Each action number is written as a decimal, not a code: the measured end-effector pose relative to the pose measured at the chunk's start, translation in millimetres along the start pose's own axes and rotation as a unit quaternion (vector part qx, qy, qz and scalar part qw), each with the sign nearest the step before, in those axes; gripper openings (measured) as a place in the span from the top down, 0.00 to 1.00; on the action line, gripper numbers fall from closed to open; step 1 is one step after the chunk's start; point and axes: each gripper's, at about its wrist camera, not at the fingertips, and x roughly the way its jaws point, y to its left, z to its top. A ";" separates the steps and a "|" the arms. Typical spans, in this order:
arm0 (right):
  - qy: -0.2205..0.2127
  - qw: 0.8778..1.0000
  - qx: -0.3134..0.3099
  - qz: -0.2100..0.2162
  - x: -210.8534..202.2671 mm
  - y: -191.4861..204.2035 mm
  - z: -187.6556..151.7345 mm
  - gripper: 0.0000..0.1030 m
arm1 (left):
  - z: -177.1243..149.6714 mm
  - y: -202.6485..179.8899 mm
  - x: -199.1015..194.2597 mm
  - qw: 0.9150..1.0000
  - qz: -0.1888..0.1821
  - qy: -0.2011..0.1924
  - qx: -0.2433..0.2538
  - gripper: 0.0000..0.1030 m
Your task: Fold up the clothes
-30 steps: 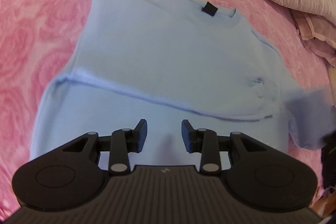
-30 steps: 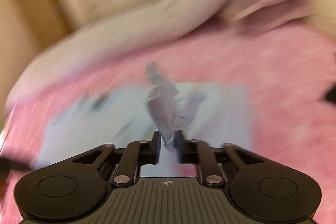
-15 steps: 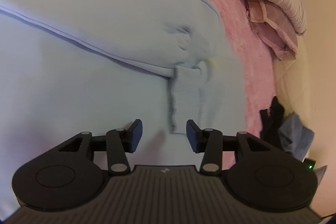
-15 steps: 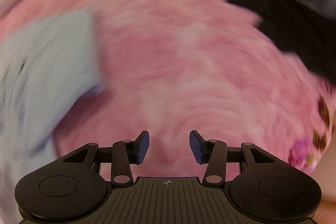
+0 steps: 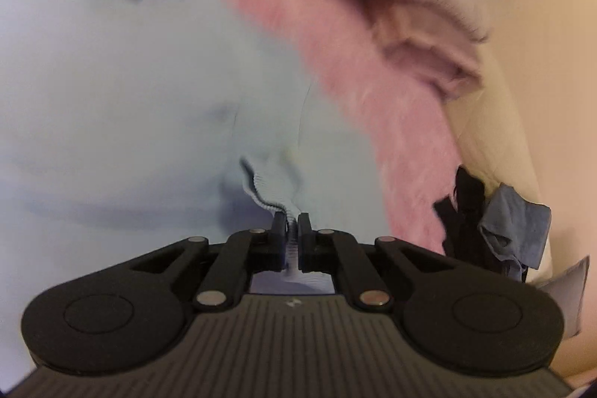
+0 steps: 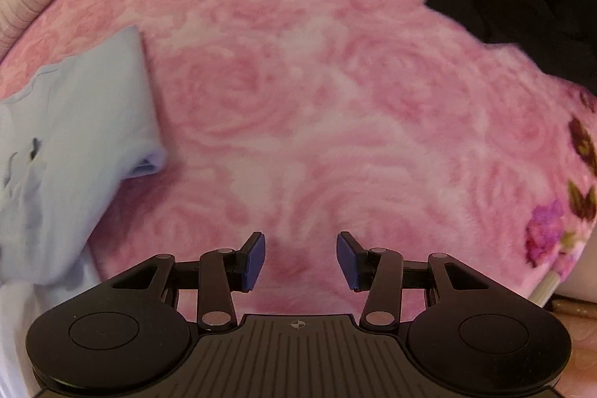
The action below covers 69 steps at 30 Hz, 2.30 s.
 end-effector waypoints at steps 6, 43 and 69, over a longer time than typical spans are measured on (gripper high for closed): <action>-0.015 0.999 -0.033 0.006 -2.9 25.5 8.2 0.55 | 69.8 33.7 -93.6 0.986 0.103 -0.086 0.102 1.00; -0.037 0.983 -0.137 0.118 30.4 170.1 -5.6 0.55 | 52.9 207.6 -71.4 0.977 0.101 -0.087 -0.166 1.00; -0.105 0.978 -0.164 0.080 14.0 198.3 -9.1 0.64 | 56.2 192.7 -91.6 0.984 0.147 -0.101 -0.006 0.97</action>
